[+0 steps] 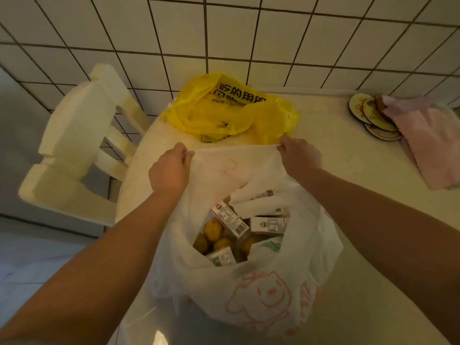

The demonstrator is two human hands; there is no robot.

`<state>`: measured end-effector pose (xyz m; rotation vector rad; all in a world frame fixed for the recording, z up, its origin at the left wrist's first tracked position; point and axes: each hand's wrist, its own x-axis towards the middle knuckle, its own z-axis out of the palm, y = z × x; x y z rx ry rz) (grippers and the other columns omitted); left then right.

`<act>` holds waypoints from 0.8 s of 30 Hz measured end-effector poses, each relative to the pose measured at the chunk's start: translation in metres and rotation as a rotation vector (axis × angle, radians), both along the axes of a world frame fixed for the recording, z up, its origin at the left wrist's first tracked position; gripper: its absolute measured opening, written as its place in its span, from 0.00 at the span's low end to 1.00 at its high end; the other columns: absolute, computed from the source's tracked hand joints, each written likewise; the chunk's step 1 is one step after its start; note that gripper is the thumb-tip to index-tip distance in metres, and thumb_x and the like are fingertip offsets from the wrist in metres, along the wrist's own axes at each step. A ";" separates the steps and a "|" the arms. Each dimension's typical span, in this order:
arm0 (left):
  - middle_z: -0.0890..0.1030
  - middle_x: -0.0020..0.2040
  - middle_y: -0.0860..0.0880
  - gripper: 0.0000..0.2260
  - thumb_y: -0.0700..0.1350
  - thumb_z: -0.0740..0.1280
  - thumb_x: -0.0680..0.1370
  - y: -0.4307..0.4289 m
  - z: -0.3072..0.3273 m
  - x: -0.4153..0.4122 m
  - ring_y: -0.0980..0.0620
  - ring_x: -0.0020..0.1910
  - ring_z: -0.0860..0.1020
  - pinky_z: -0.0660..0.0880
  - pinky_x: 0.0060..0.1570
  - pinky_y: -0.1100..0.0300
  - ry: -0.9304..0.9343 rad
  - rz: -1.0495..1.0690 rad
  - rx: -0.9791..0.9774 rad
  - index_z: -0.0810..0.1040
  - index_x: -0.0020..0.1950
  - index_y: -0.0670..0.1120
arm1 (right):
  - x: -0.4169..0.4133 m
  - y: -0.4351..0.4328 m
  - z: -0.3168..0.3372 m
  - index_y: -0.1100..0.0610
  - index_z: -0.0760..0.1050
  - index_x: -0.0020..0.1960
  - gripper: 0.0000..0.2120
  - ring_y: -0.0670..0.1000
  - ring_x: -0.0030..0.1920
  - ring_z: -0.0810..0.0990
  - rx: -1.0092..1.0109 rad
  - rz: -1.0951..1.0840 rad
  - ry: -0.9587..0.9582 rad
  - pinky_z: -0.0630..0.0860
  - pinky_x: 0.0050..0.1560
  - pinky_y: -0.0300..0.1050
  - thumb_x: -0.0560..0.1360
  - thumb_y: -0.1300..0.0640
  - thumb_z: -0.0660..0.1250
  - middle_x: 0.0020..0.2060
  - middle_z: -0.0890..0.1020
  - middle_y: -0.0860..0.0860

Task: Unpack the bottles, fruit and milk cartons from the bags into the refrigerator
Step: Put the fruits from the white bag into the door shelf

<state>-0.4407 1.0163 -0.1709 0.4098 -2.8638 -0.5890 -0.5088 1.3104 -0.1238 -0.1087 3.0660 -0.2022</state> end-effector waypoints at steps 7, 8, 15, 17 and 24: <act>0.72 0.66 0.45 0.21 0.53 0.70 0.77 0.017 0.002 0.041 0.40 0.65 0.69 0.70 0.59 0.44 -0.091 -0.146 -0.023 0.72 0.69 0.50 | 0.024 -0.029 0.007 0.51 0.57 0.77 0.30 0.62 0.72 0.63 -0.023 0.226 -0.117 0.61 0.70 0.62 0.79 0.49 0.63 0.75 0.64 0.55; 0.73 0.64 0.47 0.20 0.52 0.71 0.77 0.023 0.012 0.056 0.43 0.62 0.71 0.71 0.56 0.47 -0.048 -0.263 0.032 0.74 0.66 0.50 | 0.042 -0.032 0.019 0.51 0.59 0.77 0.30 0.61 0.74 0.61 -0.075 0.333 -0.028 0.59 0.72 0.62 0.78 0.47 0.63 0.75 0.63 0.54; 0.77 0.46 0.58 0.20 0.71 0.57 0.74 0.021 0.042 0.164 0.55 0.43 0.76 0.75 0.44 0.53 -0.453 -0.620 0.071 0.75 0.51 0.58 | 0.182 -0.033 0.067 0.39 0.52 0.78 0.37 0.48 0.79 0.47 0.104 0.836 -0.559 0.35 0.77 0.57 0.74 0.26 0.53 0.79 0.52 0.43; 0.77 0.49 0.59 0.29 0.78 0.50 0.69 0.009 0.038 0.184 0.55 0.48 0.76 0.73 0.48 0.54 -0.530 -0.540 -0.005 0.74 0.54 0.60 | 0.201 -0.023 0.058 0.41 0.51 0.78 0.40 0.51 0.79 0.50 0.219 0.818 -0.570 0.36 0.77 0.59 0.72 0.25 0.55 0.79 0.53 0.45; 0.75 0.64 0.57 0.28 0.76 0.54 0.74 -0.017 0.028 0.225 0.48 0.65 0.71 0.64 0.61 0.50 -0.691 -0.370 -0.053 0.66 0.70 0.65 | 0.234 0.003 0.031 0.47 0.68 0.70 0.18 0.53 0.59 0.77 0.225 0.727 -0.288 0.73 0.61 0.49 0.81 0.48 0.61 0.67 0.72 0.48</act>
